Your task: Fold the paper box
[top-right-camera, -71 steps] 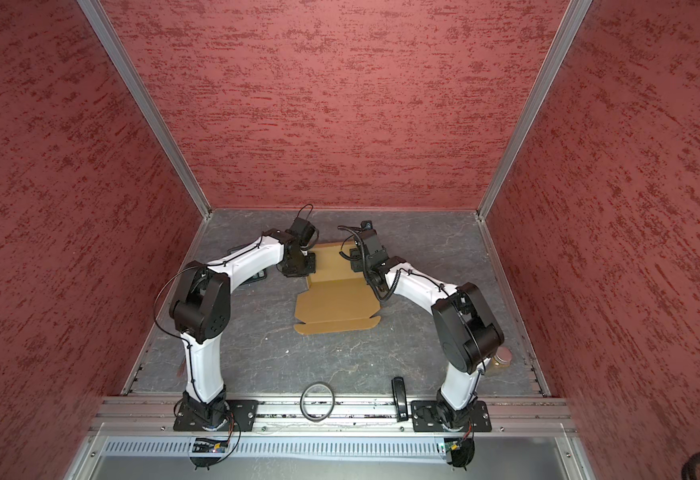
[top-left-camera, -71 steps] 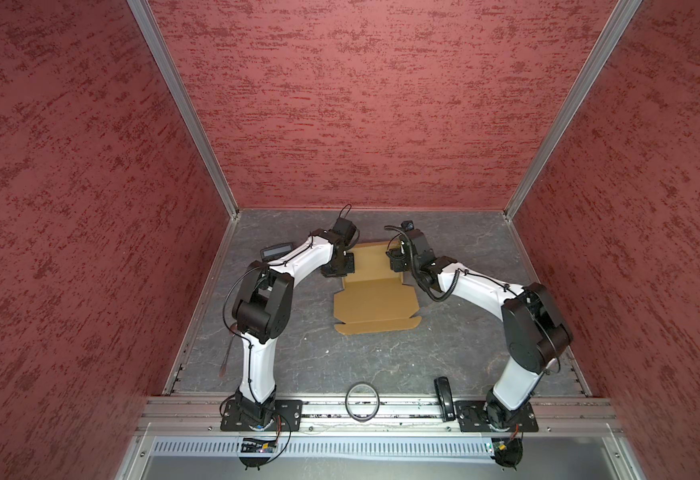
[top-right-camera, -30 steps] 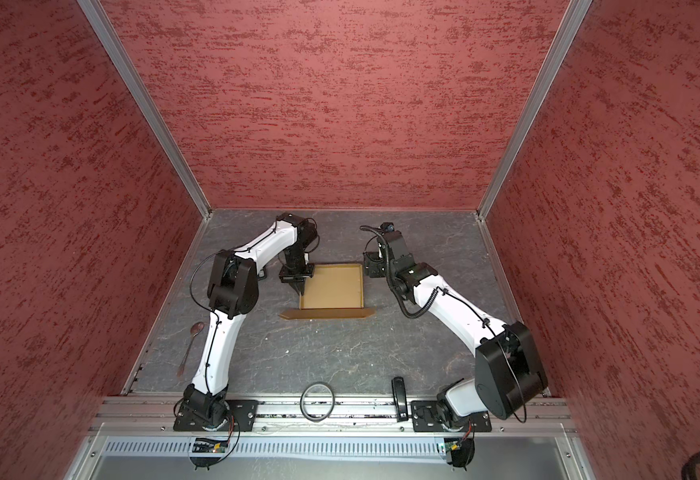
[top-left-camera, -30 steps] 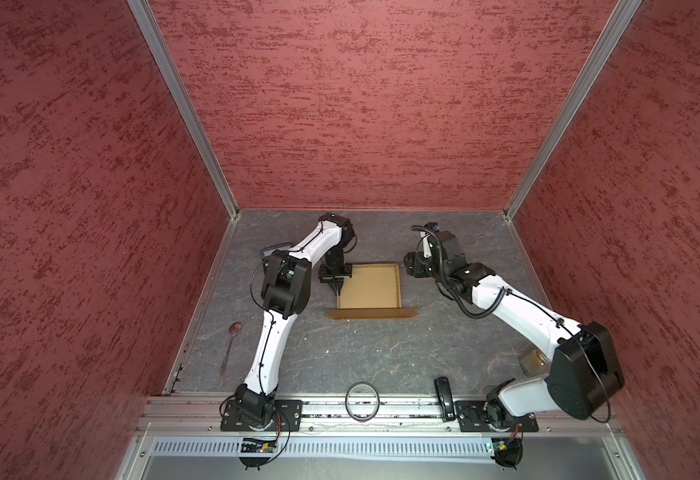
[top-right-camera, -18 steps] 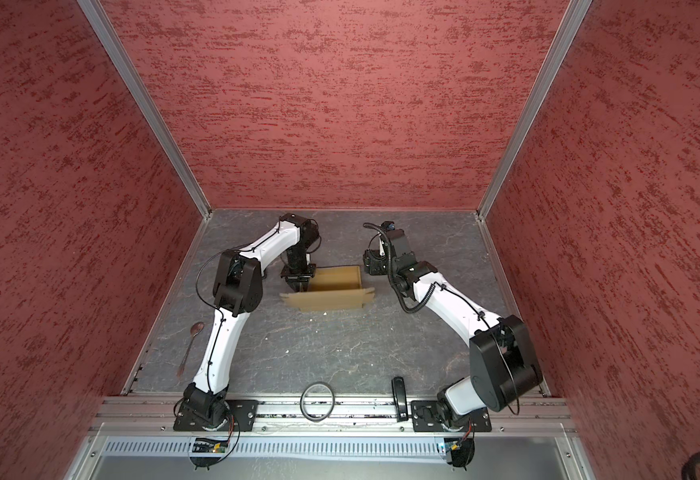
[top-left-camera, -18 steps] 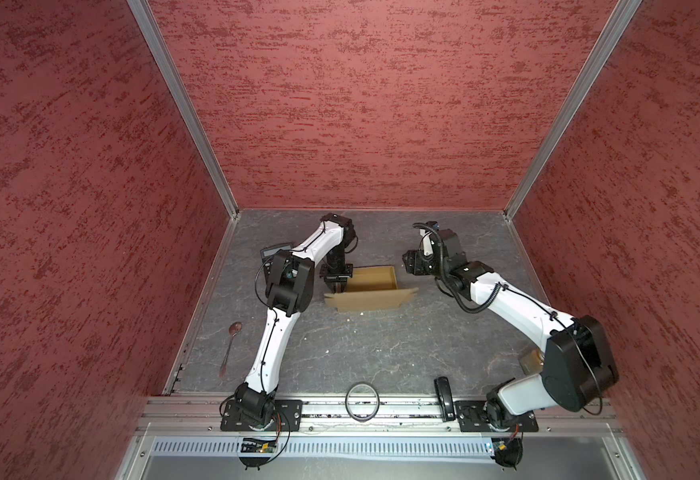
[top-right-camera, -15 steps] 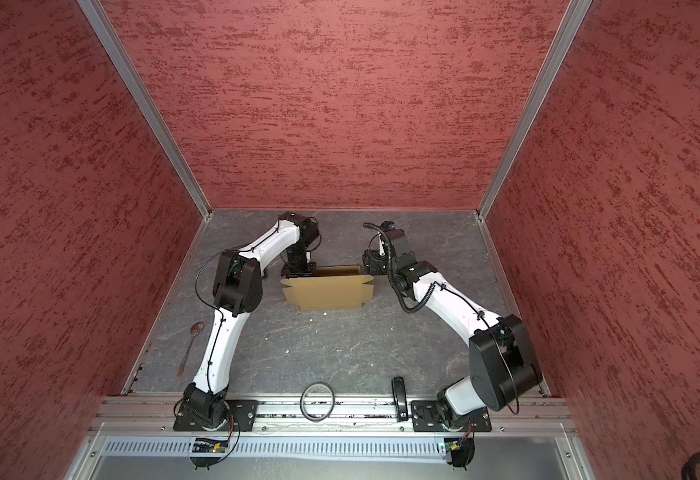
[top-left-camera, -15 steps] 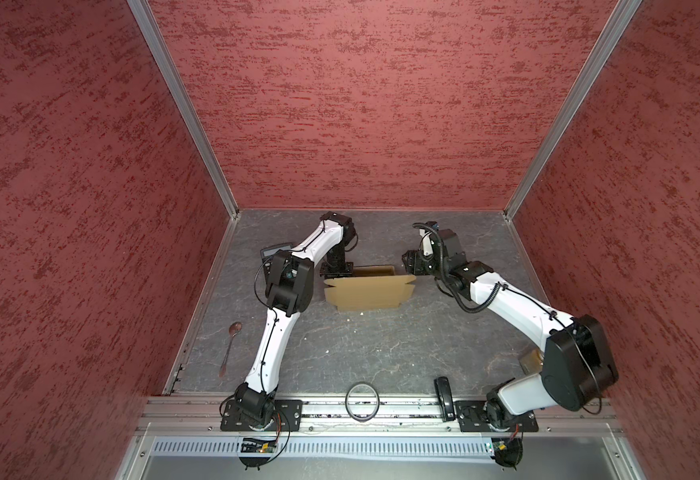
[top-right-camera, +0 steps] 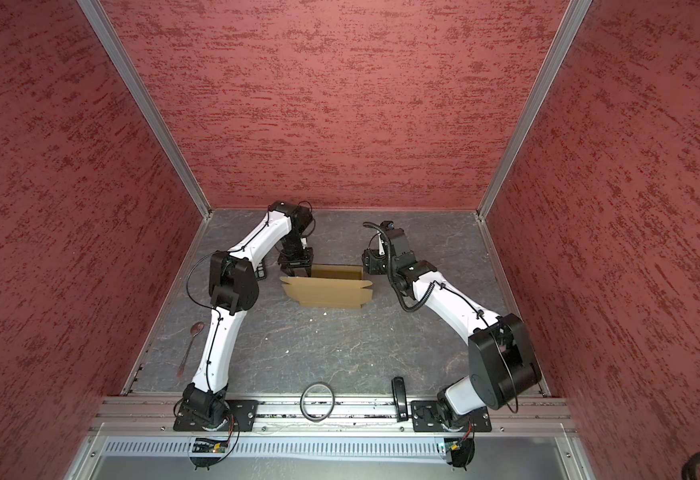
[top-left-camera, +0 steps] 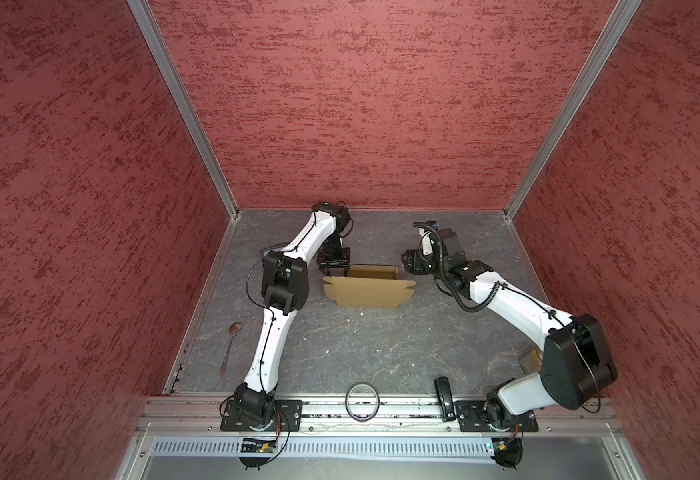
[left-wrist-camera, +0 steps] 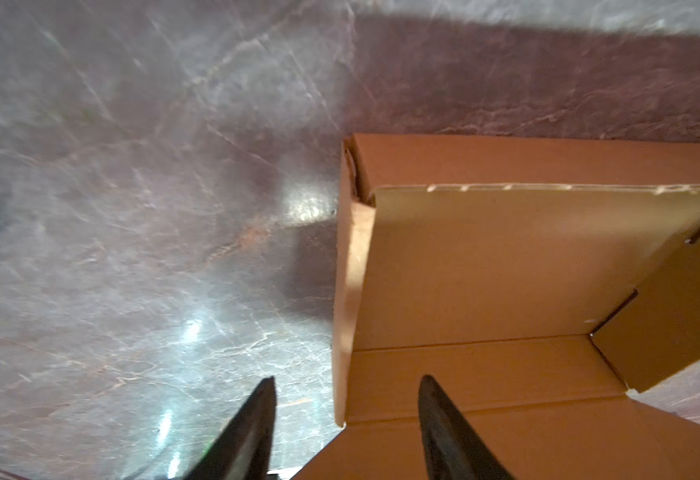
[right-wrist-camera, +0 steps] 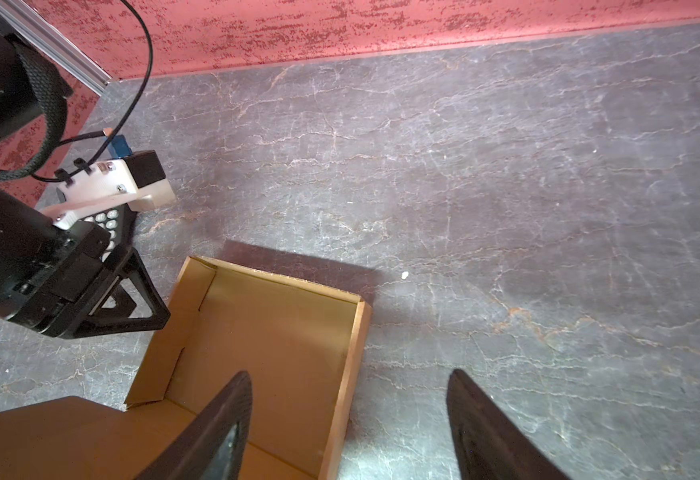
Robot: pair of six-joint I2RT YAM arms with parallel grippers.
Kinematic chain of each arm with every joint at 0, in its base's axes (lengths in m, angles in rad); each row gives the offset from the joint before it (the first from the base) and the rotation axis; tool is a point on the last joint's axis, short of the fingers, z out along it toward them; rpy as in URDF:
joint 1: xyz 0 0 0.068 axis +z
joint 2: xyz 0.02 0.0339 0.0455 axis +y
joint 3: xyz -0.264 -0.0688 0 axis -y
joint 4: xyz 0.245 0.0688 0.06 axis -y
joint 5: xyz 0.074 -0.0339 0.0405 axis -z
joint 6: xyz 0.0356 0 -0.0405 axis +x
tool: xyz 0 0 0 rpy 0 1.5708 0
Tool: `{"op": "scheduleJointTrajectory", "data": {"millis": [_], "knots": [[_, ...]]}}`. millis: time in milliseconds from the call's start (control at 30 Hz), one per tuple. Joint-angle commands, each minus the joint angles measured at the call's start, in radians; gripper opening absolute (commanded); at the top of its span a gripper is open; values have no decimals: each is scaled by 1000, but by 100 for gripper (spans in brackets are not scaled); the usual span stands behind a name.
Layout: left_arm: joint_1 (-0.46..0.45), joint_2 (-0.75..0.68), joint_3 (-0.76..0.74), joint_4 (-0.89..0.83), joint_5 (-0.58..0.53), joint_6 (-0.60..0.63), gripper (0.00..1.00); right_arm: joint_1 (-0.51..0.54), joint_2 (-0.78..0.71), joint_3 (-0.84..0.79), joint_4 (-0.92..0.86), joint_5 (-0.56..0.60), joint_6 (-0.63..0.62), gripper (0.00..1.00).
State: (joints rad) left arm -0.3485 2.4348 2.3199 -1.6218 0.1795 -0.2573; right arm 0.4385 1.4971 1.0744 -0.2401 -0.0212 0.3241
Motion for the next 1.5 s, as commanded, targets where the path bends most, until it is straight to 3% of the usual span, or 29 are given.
{"op": "scheduleJointTrajectory", "data": {"millis": [0, 367, 533, 733, 1067, 1333, 1467], "knots": [[23, -40, 27, 10, 8, 0, 61, -11, 5, 40, -21, 6, -4, 75], [96, -141, 207, 55, 5, -49, 68, -70, 42, 101, -61, 17, 7, 75], [102, -277, 176, 107, -57, -79, 69, -92, 59, 137, -73, -32, -38, 75], [50, -562, -134, 285, -209, -122, 69, -102, 61, 160, -100, -43, -99, 73], [-155, -1052, -662, 519, -504, -283, 69, -137, 80, 153, -68, -135, -127, 71], [-407, -1226, -857, 453, -747, -516, 67, -164, 116, 164, -54, -235, -159, 67], [-528, -1261, -971, 435, -796, -670, 66, -165, 129, 164, -50, -282, -166, 64]]}}
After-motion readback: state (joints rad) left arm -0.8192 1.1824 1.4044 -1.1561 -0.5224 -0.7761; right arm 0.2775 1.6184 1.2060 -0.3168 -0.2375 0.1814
